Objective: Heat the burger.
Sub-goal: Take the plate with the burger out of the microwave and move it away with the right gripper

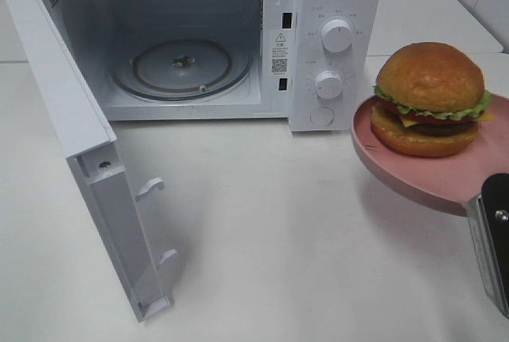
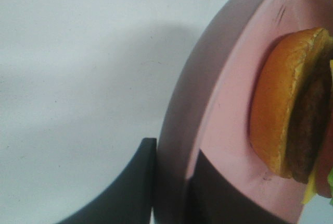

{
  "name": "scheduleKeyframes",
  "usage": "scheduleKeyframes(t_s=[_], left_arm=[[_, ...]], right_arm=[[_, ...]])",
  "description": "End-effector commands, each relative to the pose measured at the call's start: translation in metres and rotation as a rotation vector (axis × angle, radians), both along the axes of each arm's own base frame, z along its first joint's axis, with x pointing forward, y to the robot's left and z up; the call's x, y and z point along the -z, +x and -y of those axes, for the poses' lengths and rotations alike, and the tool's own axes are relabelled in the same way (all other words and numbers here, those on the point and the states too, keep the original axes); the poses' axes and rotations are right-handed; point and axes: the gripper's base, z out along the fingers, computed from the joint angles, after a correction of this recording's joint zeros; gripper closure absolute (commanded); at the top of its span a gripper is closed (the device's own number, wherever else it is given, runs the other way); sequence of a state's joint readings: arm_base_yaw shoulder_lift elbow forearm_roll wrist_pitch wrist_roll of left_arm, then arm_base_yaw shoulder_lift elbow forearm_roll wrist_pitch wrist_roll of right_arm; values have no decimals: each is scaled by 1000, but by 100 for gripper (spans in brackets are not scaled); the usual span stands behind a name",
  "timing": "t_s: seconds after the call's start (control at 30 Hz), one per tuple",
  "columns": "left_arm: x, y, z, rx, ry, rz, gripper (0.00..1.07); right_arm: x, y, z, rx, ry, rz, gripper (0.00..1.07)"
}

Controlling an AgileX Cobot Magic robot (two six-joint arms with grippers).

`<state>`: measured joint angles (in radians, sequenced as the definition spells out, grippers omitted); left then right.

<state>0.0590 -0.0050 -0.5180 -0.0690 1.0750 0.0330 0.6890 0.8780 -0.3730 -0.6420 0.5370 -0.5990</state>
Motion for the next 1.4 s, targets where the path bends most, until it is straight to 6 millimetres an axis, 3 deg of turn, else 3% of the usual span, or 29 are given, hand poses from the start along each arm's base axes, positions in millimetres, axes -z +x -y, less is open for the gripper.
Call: scheduleKeyframes(t_s=[0.03, 0.33, 0.57, 0.67, 0.73, 0.83, 1.0, 1.1, 1.17, 1.4], left_arm=[[0, -1, 0, -2, 2, 11, 6], [0, -1, 0, -2, 2, 11, 6], [0, -1, 0, -2, 2, 11, 6], [0, -1, 0, -2, 2, 11, 6], [0, -1, 0, -2, 2, 11, 6], [0, -1, 0, -2, 2, 11, 6], [0, -1, 0, -2, 2, 11, 6], [0, -1, 0, -2, 2, 11, 6], [0, -1, 0, -2, 2, 11, 6], [0, -1, 0, -2, 2, 11, 6]], right_arm=[[-8, 4, 4, 60, 17, 80, 107], [-8, 4, 16, 246, 13, 87, 107], [-3, 7, 26, 501, -4, 80, 107], [-1, 8, 25, 517, -8, 74, 107], [-1, 17, 19, 633, 35, 69, 107], [-1, 20, 17, 662, 44, 73, 107], [6, 43, 6, 913, 51, 118, 107], [7, 46, 4, 935, 50, 124, 107], [12, 62, -5, 1048, 69, 163, 107], [19, 80, -16, 1201, 118, 264, 107]])
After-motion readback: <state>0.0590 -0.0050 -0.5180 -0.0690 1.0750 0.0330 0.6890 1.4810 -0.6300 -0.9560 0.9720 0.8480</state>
